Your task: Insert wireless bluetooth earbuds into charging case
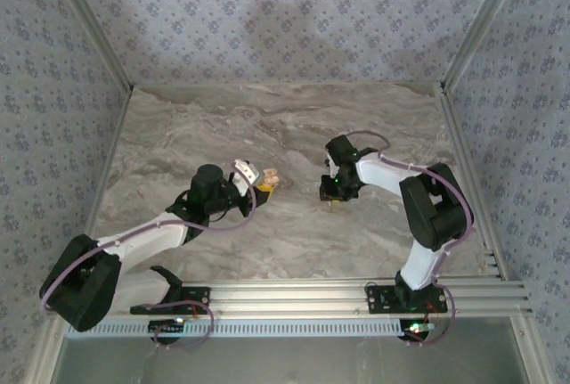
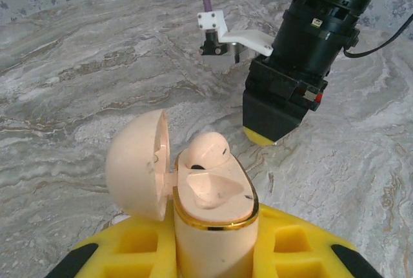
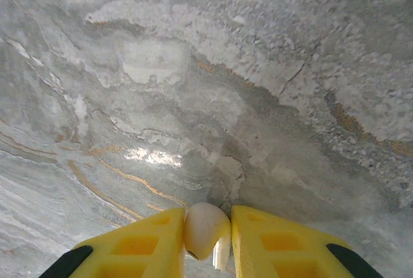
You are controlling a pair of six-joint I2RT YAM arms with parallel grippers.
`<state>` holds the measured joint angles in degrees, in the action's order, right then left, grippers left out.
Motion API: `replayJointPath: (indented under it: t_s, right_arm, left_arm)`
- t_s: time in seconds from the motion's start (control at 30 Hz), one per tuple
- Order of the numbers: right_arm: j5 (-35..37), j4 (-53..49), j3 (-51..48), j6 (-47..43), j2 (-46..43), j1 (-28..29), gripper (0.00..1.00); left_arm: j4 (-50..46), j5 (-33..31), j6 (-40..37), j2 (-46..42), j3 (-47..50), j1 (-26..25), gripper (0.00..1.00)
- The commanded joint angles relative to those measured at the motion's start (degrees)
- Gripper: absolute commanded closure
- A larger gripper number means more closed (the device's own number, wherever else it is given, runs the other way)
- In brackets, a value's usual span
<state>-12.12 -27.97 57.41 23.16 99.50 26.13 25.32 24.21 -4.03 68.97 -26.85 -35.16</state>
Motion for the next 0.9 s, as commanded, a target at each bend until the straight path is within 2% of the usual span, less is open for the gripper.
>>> replayJointPath:
  t_s: [0.0,0.27,0.57,0.87]
  right_arm:
    - [-0.53,6.92,-4.03,2.01,-2.05,-1.55,0.73]
    - [-0.63,11.04,-7.66,2.37,-5.20,-2.56,0.73]
    - [-1.40,17.82,-13.25,0.03,-16.36,-4.81,0.74]
    - [-8.79,26.29,-18.17,-2.30,-29.34,-6.26,0.74]
  left_arm:
    - [2.01,1.55,-0.95,1.44,-3.16,-0.71,0.87]
    - [1.27,2.88,-2.19,5.16,-6.15,-1.35,0.87]
    - [2.63,5.27,-4.11,9.16,-7.32,-1.94,0.87]
    - [7.16,5.94,-5.28,15.27,-9.74,-3.84,0.88]
